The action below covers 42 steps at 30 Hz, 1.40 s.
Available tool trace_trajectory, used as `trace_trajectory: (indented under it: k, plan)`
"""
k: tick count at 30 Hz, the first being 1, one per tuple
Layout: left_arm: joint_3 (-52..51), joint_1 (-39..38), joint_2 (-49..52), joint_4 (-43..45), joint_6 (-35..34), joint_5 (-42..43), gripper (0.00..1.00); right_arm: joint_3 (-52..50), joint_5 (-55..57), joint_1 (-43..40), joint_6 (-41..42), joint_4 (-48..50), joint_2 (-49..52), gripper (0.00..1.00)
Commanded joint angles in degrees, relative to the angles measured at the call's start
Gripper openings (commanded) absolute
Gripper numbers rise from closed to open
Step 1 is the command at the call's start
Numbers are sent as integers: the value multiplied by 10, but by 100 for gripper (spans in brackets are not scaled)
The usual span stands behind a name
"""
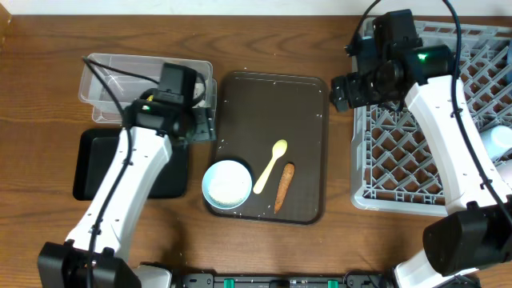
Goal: Sort waste into correct bins and load items into the dishwasher rack
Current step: 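Reach left gripper to orange carrot on brown tray and grasp it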
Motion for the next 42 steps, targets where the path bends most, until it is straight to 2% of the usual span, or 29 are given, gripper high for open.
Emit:
trace_trajectory:
  k: [1,5,7,14,19,29,42]
  plan:
    - [6,-38,-1,6,26,32,78,0,39,-9,23,1,1,91]
    - [6,-83,5,7,33,31,78,0,39,-19,23,-3,1,92]
    - [6,-104,9,7,33,32,77,0,39,-23,23,-5,1,99]
    - [6,-186,51,8,32,40,77,0,40,-33,24,-15,1,99]
    - [6,-238,89,18,32,40,77,0,84,-49,104,-15,1,99]
    - [6,-327,158,56,14,64,78,0,78,-108,111,-26,1,99]
    - [6,-359,245,117,2,63,77,0,78,-107,111,-33,1,99]
